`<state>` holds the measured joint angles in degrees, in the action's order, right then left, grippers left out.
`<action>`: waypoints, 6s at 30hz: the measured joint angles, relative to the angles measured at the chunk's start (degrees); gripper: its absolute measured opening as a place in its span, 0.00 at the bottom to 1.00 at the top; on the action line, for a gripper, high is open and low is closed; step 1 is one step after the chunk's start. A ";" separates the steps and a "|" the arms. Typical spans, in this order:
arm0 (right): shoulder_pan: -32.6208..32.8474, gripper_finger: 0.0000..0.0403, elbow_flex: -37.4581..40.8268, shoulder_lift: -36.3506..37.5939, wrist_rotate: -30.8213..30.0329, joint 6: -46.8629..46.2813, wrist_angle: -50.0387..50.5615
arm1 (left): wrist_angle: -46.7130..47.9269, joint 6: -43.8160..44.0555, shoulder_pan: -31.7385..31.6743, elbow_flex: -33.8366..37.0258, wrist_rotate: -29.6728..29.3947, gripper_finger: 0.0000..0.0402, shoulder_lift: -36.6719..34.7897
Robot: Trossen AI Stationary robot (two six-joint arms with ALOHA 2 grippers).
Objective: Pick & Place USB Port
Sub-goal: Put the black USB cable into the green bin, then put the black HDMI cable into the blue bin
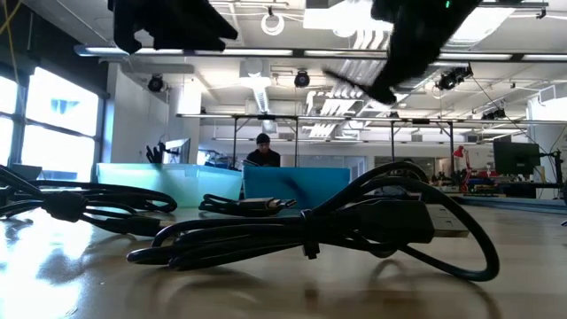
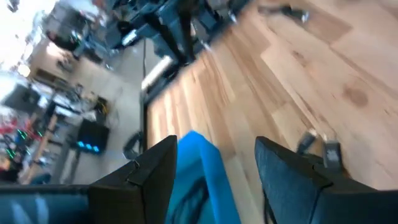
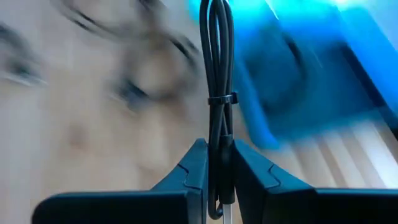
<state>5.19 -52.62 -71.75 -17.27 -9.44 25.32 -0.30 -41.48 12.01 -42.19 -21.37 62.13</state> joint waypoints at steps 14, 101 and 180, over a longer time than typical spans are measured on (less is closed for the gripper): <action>10.59 0.10 0.00 -8.33 8.85 22.78 -25.94 | -24.62 -8.23 -0.07 0.02 12.54 0.53 13.18; 16.72 0.76 -3.93 -10.31 -31.86 6.76 -20.16 | 30.61 12.04 -48.32 -9.24 16.56 0.02 10.33; 16.72 0.76 -3.89 -10.37 -24.17 1.79 -12.75 | 39.85 45.36 14.25 -5.40 21.70 0.56 12.87</action>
<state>21.91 -56.51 -82.11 -41.44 -7.65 12.58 39.55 3.88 26.26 -47.59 0.33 75.00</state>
